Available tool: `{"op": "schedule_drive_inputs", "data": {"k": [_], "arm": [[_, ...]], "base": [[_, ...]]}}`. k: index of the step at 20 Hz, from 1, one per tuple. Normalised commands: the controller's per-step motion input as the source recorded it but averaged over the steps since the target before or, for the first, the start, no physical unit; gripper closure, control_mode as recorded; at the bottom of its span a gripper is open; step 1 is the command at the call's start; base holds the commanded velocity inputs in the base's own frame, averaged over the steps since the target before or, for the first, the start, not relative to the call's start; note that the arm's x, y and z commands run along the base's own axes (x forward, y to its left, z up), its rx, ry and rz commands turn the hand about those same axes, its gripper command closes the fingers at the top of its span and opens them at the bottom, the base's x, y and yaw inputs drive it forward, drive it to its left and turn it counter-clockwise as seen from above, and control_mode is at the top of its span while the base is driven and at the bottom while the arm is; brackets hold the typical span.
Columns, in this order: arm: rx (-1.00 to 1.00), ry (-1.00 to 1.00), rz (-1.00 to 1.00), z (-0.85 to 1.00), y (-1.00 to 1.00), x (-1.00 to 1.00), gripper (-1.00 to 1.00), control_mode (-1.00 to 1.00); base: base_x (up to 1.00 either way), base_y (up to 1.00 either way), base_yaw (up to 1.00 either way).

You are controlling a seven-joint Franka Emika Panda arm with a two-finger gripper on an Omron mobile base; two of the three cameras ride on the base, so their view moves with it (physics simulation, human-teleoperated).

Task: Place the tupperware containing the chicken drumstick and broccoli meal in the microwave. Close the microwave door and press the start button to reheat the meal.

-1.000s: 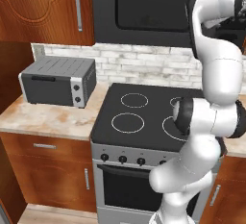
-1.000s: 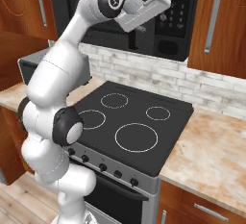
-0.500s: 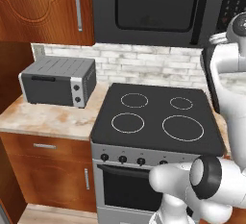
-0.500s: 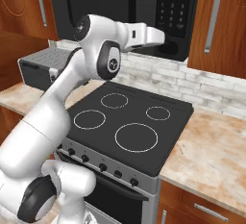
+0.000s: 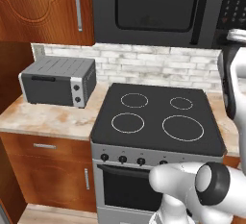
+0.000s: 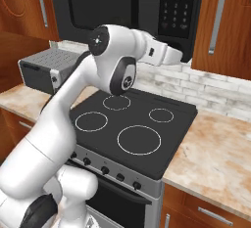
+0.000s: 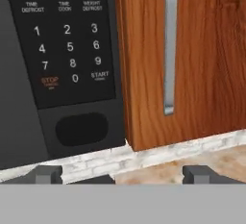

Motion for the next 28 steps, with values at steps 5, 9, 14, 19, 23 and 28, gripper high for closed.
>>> {"op": "schedule_drive_inputs", "data": {"k": [5,9,14,19,23,28], "arm": [[0.57,0.00,0.00,0.22,-0.19,-0.35,-1.00,-1.00],[0.18,-0.08,0.07,-0.04,0.05,-0.45,-1.00,-1.00],[0.05,-0.12,0.05,0.00,0.19,-0.12,1.00,-1.00],[0.04,-0.13,0.00,0.00,0.11,0.03,1.00,-1.00],[0.11,-0.07,-0.10,0.00,0.01,0.22,1.00,-1.00],[0.12,-0.06,-0.12,0.00,0.06,0.24,1.00,-1.00]], "base": [[0.00,0.00,0.00],[0.00,0.00,0.00],[0.00,0.00,0.00],[0.00,0.00,0.00],[0.00,0.00,0.00],[0.00,0.00,0.00]]}}
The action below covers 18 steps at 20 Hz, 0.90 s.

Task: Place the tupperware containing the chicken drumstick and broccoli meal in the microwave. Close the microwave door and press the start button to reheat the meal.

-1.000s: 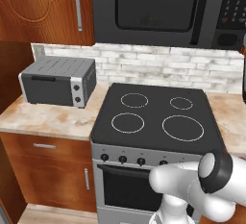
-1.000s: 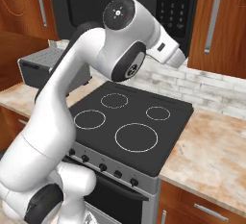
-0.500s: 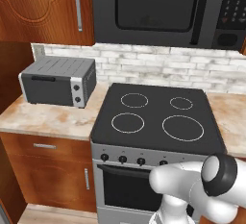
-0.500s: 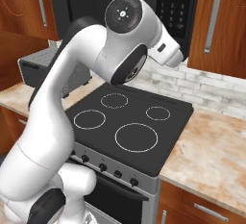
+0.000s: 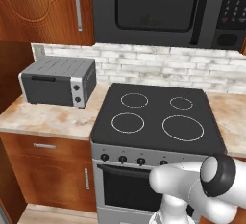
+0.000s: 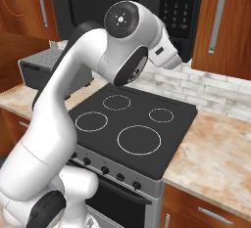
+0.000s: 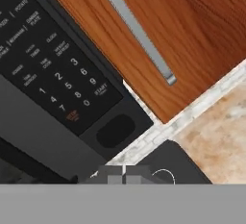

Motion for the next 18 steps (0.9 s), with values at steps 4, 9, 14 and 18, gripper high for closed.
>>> {"op": "schedule_drive_inputs", "data": {"k": [4,9,14,18], "arm": [[0.17,-0.04,-0.02,0.00,0.00,0.24,1.00,-1.00],[0.21,-0.06,0.01,0.00,0.00,0.31,1.00,-1.00],[0.20,-0.08,0.03,0.00,-0.05,0.23,1.00,-1.00],[0.12,-0.01,0.00,0.00,-0.19,0.32,1.00,-1.00]], "base": [[0.00,0.00,0.00],[0.00,0.00,0.00],[0.00,0.00,0.00],[0.00,0.00,0.00]]}}
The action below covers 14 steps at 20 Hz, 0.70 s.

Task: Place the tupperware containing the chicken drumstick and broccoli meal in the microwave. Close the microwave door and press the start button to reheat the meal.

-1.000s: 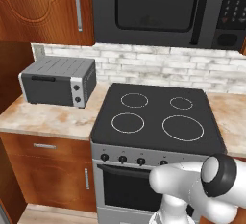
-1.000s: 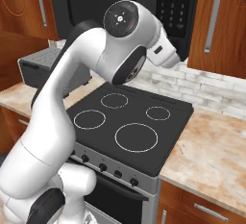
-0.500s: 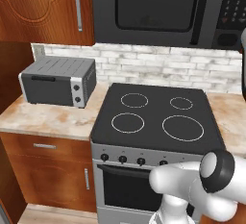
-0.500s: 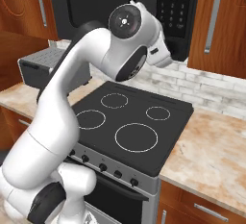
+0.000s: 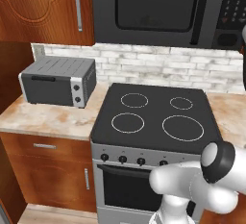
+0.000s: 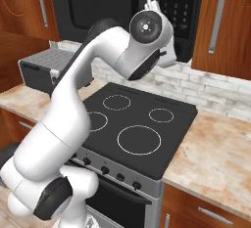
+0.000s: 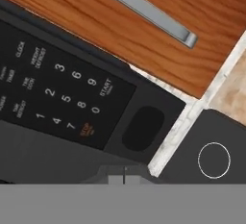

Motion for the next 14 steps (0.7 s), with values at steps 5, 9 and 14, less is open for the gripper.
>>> {"op": "schedule_drive_inputs", "data": {"k": [5,9,14], "arm": [[0.08,0.00,0.00,0.00,-0.23,0.29,1.00,-1.00],[0.04,0.00,0.00,0.00,-0.22,0.24,1.00,-1.00],[0.01,0.00,0.00,0.00,-0.12,0.23,1.00,-1.00]], "base": [[0.00,0.00,0.00],[0.00,0.00,0.00],[0.00,0.00,0.00]]}}
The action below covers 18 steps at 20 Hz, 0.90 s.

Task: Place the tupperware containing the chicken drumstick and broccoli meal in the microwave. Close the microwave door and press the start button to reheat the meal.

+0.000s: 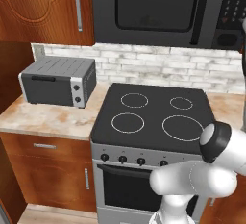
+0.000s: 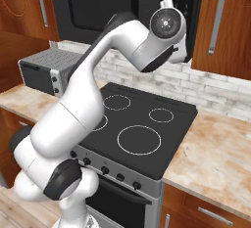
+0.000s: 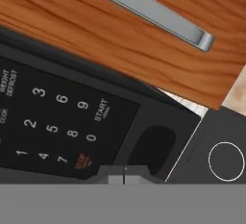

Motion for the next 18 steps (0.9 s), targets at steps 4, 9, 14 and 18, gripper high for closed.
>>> {"op": "schedule_drive_inputs", "data": {"k": [4,9,14,18], "arm": [[0.00,0.00,0.00,0.00,-0.06,0.22,1.00,-1.00],[0.00,-0.01,0.00,0.00,-0.12,0.23,1.00,-1.00],[0.00,0.00,0.00,0.00,-0.19,0.23,1.00,-1.00],[0.00,0.00,0.00,0.00,-0.16,0.31,1.00,-1.00]], "base": [[0.00,0.00,0.00],[0.00,0.00,0.00],[0.00,0.00,0.00],[0.00,0.00,0.00]]}}
